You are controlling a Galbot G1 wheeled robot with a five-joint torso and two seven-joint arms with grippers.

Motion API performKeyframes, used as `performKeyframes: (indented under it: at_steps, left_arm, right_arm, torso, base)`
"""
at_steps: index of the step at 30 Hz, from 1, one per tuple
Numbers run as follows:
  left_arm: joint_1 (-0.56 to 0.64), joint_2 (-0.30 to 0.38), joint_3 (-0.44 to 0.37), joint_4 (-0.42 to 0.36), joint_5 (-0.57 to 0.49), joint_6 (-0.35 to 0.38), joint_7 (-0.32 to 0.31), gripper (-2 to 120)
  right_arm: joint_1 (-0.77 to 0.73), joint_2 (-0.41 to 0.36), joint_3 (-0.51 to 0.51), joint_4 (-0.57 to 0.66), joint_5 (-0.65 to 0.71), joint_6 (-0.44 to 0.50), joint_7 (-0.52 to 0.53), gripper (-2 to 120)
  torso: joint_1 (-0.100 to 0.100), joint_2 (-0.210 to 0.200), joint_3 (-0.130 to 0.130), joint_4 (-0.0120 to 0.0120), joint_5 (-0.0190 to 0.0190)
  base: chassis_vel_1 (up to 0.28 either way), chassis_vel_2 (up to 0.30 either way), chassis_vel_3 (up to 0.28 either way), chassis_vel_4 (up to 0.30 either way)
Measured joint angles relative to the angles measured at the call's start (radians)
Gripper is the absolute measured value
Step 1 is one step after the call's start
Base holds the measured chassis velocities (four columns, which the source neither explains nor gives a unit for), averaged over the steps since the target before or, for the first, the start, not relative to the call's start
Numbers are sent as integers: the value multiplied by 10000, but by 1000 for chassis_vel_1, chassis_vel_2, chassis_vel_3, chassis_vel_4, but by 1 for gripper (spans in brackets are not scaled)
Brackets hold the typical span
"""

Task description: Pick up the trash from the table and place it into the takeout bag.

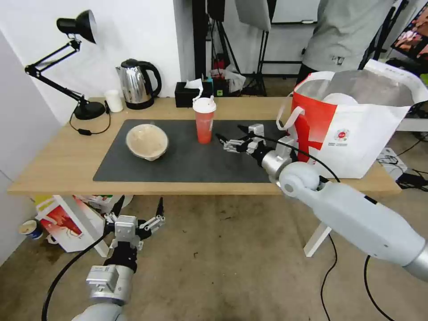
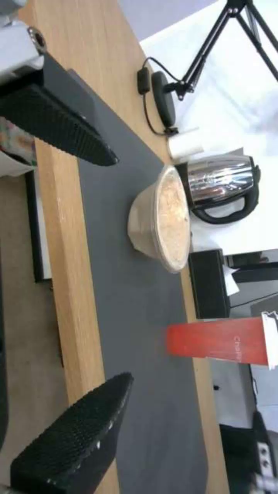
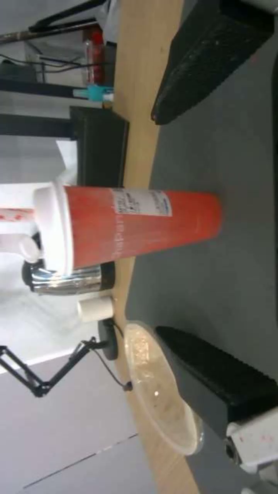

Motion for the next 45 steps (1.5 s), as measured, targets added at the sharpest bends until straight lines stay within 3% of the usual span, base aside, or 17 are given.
performKeyframes:
  at_steps: [15, 45]
  left_arm:
    - [0, 0, 0, 0, 0, 0, 0, 100]
    - [1, 0, 0, 0, 0, 0, 0, 100]
  right_arm:
    - [800, 531, -494, -1280, -232, 68, -323, 100]
    - [1961, 1300, -1320, -2291, 256, 28, -386, 100]
  torso:
    - [0, 0, -1, -2, -1]
    - [1, 1, -1, -1, -2]
  base:
    - [0, 0, 0, 0]
    - [0, 0, 0, 0]
